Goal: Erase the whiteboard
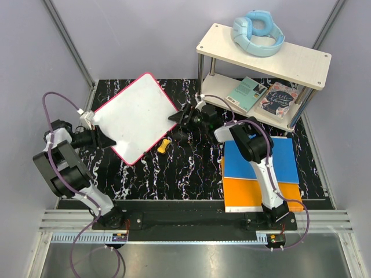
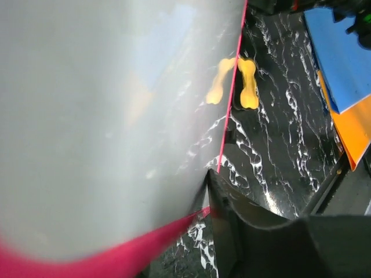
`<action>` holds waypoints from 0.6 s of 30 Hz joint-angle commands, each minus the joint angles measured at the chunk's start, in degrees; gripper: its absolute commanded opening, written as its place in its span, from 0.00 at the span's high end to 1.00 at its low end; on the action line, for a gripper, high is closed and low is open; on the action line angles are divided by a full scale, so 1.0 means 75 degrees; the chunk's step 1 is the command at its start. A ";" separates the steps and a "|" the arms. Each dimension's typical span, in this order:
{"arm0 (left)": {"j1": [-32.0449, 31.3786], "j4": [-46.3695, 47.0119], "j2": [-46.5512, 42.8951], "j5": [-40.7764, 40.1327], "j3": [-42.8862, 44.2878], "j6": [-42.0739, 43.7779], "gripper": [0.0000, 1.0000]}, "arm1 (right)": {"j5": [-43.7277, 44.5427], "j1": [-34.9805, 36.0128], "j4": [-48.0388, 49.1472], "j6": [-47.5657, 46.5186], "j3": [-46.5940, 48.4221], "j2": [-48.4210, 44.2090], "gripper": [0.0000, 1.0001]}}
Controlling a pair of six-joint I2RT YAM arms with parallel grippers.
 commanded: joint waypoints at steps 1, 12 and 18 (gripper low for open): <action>-0.0296 0.0334 -0.0196 -0.1007 -0.0068 -0.0386 0.50 | -0.0166 0.0164 0.0548 -0.0238 -0.0110 -0.0975 0.08; -0.0296 0.1437 -0.1040 -0.2133 -0.0595 -0.1160 0.24 | -0.0096 0.0164 0.0489 -0.0262 -0.0427 -0.1058 0.06; -0.0285 0.1625 -0.1508 -0.2624 -0.0794 -0.1104 0.18 | -0.0037 0.0164 0.0325 -0.0285 -0.0438 -0.1057 0.05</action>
